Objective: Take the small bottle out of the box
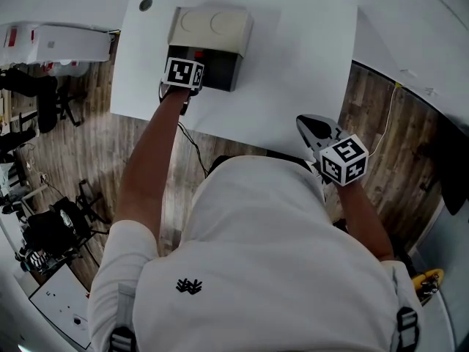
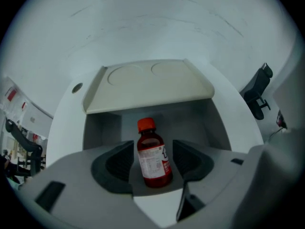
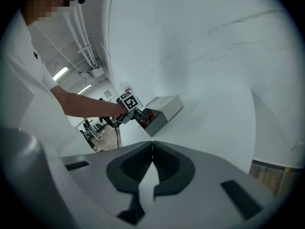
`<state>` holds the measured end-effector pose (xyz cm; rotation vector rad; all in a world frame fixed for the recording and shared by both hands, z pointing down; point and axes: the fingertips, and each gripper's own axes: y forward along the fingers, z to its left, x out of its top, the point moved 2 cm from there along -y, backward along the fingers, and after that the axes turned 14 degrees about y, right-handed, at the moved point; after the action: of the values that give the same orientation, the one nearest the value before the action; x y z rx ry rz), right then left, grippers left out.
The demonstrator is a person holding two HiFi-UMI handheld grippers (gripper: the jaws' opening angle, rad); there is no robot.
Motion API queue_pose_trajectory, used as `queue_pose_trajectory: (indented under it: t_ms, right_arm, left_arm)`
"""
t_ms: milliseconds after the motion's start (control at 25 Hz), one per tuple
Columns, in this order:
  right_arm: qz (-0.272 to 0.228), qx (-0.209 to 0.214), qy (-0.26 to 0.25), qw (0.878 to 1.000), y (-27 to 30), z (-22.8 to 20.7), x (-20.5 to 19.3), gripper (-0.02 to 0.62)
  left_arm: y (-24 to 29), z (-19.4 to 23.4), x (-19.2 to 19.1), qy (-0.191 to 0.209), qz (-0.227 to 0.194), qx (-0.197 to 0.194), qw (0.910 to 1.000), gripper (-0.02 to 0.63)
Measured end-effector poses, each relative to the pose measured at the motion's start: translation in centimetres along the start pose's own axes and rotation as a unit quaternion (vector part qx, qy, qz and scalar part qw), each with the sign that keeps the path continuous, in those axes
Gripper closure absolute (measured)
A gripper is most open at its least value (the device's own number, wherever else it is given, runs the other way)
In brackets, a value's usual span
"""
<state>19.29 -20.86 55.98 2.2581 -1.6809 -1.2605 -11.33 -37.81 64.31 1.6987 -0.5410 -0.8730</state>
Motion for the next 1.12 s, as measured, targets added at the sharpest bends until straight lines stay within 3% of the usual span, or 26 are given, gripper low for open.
queue_pose_trajectory:
  t_ms: [200, 280, 440, 1120]
  right_arm:
    - [-0.001, -0.008, 0.003, 1.0, -0.2, -0.3, -0.1, 0.589]
    - [-0.001, -0.01, 0.005, 1.0, -0.3, -0.5, -0.2, 0.588]
    - [0.0, -0.015, 0.007, 1.0, -0.7, -0.8, -0.3, 0.588]
    - [0.014, 0.0, -0.028, 0.999, 1.1, 1.8, -0.4, 0.588]
  left_arm:
    - [1.2, 0.4, 0.0, 0.027, 0.028, 0.01, 0.9992, 0.347]
    - [1.9, 0.1, -0.8, 0.019, 0.055, 0.0, 0.9983, 0.347]
    - [2.3, -0.7, -0.7, 0.026, 0.066, -0.013, 0.9974, 0.364]
    - [-2.1, -1.3, 1.4, 0.007, -0.057, -0.019, 0.9981, 0.374]
